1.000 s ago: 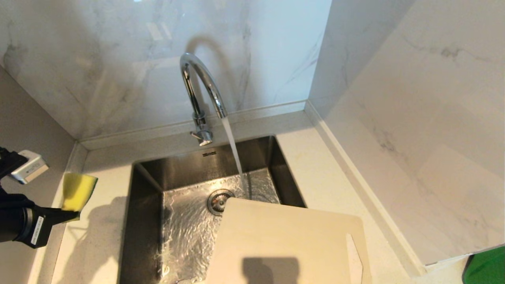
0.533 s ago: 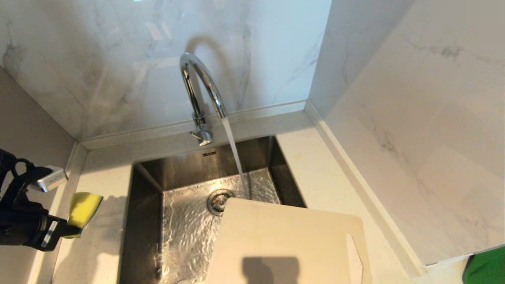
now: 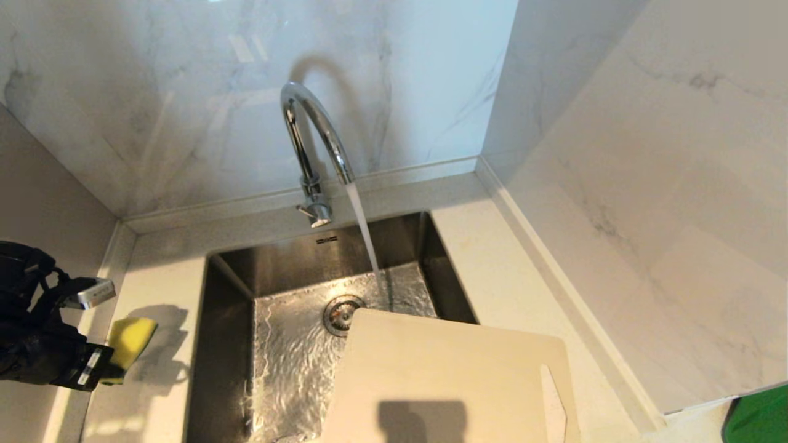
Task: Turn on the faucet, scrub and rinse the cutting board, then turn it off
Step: Put down the cleaning cloth
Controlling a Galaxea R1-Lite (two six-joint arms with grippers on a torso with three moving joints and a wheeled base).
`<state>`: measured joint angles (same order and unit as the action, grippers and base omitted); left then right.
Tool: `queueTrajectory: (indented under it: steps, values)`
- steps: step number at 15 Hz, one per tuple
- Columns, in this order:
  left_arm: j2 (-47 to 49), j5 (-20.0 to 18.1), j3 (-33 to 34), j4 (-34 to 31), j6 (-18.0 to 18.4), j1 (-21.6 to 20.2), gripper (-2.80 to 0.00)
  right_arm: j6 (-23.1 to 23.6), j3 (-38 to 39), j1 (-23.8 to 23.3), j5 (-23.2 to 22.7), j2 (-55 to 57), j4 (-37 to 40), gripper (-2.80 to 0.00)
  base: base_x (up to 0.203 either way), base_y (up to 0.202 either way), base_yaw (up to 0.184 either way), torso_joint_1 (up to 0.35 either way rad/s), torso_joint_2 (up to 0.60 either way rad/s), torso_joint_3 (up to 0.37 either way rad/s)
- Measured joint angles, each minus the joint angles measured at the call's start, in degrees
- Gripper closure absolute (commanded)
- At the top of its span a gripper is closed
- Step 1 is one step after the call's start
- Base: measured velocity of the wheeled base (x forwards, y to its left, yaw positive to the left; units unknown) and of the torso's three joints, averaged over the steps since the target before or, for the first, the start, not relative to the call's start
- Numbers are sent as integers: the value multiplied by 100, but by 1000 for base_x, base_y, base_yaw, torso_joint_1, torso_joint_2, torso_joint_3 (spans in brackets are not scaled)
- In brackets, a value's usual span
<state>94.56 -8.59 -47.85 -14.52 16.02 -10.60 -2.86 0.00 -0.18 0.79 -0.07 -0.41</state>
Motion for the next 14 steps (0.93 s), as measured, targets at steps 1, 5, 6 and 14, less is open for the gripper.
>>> queueTrajectory:
  steps: [1, 5, 6, 14]
  values:
    - [113, -2, -47, 9, 12, -79, 0, 0, 0, 0, -1, 0, 0, 0, 0, 0, 0, 0, 0, 0]
    - [642, 73, -250, 60, 34, -327, 0, 1, 0, 0, 0, 0, 0, 0, 0, 0, 0, 0, 0, 0]
    - [775, 150, -324, 66, 34, -351, 0, -2, 0, 0, -1, 0, 0, 0, 0, 0, 0, 0, 0, 0]
    - [1412, 212, -579, 141, 35, -429, -280, -2, 0, 0, -2, 0, 0, 0, 0, 0, 0, 0, 0, 0]
